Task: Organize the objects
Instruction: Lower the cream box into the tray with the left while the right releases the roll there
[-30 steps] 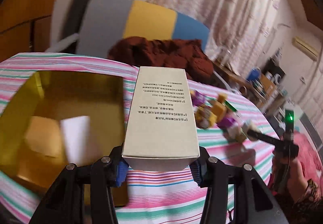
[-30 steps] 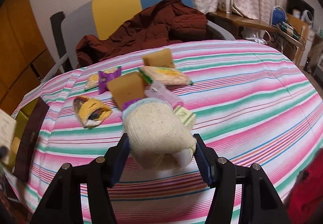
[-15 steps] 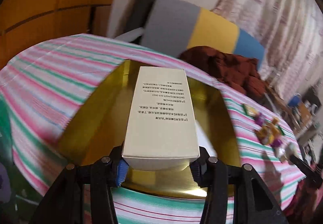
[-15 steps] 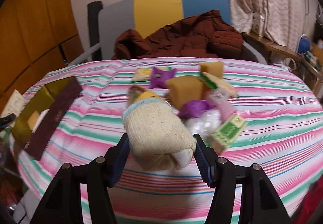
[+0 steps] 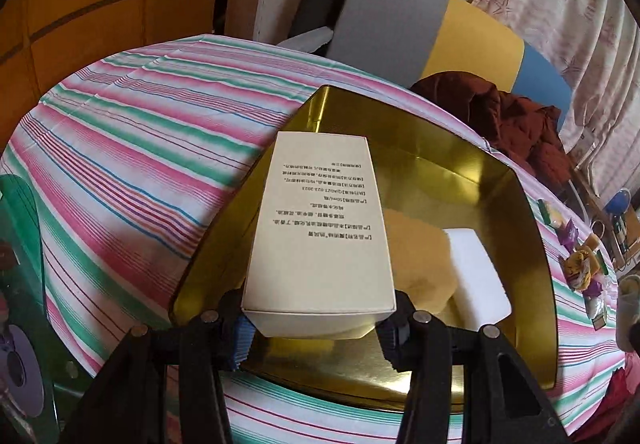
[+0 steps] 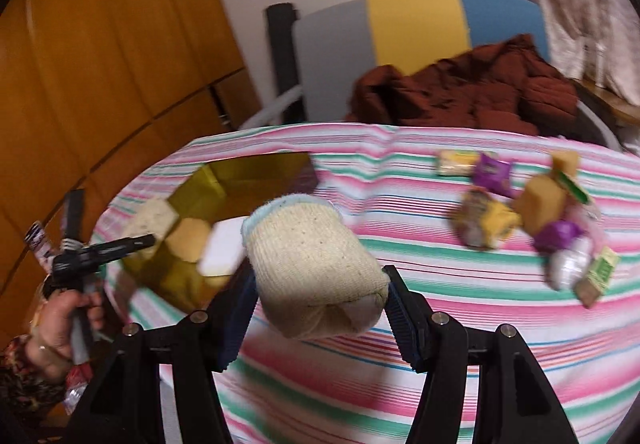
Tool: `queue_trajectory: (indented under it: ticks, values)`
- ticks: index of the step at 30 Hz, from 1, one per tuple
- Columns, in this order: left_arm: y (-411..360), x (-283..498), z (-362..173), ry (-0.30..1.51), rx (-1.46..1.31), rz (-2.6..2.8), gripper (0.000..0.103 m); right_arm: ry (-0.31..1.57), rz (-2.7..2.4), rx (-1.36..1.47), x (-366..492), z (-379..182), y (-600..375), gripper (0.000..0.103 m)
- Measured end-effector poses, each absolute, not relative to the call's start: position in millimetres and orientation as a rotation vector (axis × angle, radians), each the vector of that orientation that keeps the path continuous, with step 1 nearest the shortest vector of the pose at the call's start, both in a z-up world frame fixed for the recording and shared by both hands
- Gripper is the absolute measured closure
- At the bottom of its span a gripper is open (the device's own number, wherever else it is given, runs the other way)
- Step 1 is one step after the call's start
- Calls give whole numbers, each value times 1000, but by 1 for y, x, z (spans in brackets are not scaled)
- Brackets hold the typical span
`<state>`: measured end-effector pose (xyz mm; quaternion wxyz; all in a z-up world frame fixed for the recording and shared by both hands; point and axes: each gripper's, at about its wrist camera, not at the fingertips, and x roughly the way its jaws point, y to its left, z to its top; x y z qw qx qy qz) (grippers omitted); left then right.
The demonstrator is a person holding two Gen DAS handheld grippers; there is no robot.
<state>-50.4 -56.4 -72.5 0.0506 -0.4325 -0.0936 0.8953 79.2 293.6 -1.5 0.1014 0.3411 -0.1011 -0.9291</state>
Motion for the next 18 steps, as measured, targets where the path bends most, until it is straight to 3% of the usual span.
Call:
queue_trajectory:
  ticks: [11,18]
  values:
    - [-57,-54,-72,-226,-1323,2735,48,-241,-2597,1042,50,-10,215,41]
    - [-73,-49,-51,-461,-1299,2710,45,-194,-2523,1108,29,-23,179,41]
